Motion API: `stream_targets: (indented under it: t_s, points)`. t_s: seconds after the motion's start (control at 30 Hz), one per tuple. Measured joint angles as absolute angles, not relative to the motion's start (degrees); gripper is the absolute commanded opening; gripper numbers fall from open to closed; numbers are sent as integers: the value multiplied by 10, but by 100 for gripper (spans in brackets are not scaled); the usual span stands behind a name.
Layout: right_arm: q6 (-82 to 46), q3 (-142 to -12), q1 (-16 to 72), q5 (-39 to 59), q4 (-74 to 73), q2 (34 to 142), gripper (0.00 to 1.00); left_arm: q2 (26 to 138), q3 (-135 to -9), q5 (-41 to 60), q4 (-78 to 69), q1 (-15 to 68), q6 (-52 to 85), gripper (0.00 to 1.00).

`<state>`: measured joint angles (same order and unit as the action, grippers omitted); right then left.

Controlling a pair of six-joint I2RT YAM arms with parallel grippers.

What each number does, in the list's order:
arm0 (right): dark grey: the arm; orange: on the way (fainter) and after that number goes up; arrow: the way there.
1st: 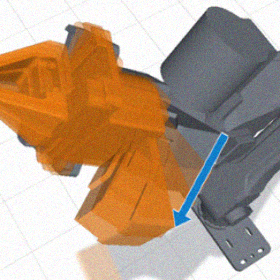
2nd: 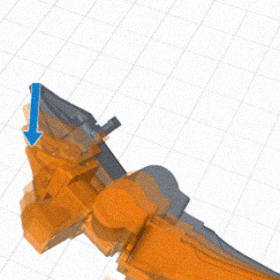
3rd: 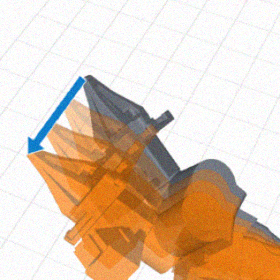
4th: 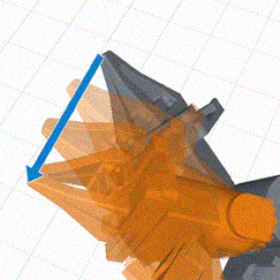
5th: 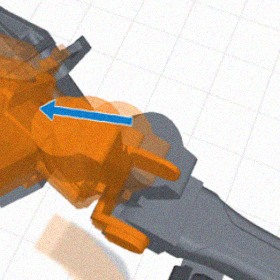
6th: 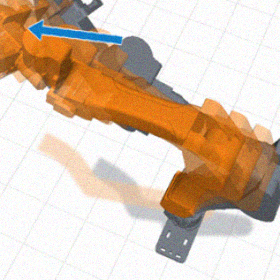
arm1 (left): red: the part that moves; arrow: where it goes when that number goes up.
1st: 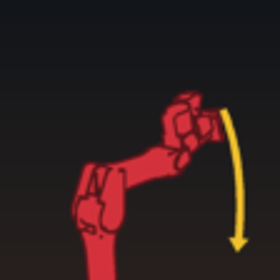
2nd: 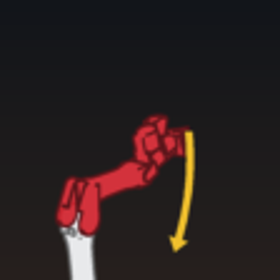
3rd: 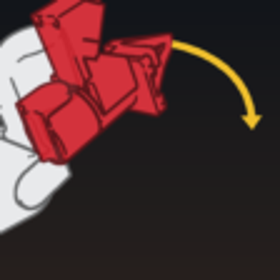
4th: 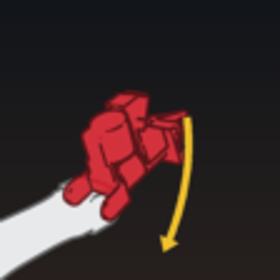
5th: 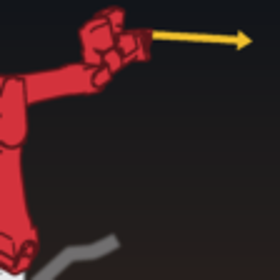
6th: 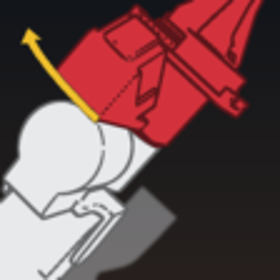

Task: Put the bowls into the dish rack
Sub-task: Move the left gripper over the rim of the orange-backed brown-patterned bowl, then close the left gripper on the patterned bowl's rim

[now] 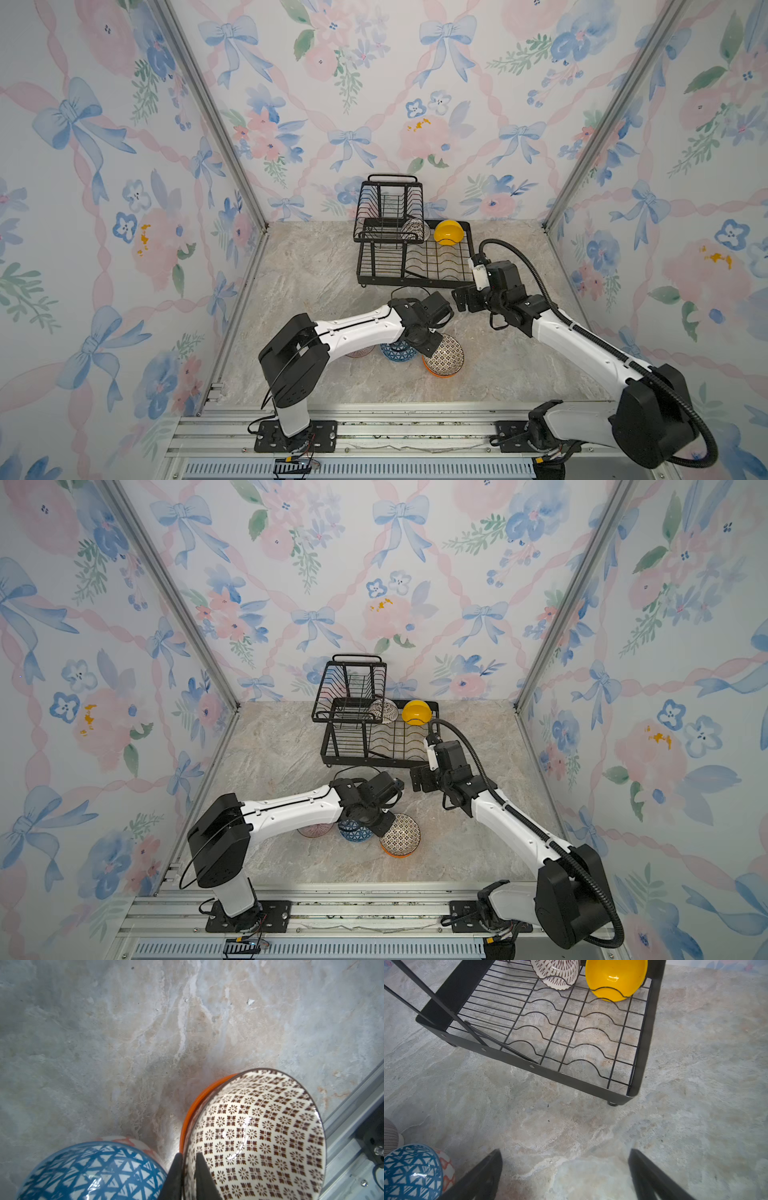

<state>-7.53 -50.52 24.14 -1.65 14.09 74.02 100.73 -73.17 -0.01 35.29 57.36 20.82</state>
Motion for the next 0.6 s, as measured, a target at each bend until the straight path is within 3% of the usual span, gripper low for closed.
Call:
stream_targets:
  t_s: [0.6]
  points:
    - [-75, -505, 229, -16, 141, 740, 97, 1007, -749, -12, 365, 578, 200, 0]
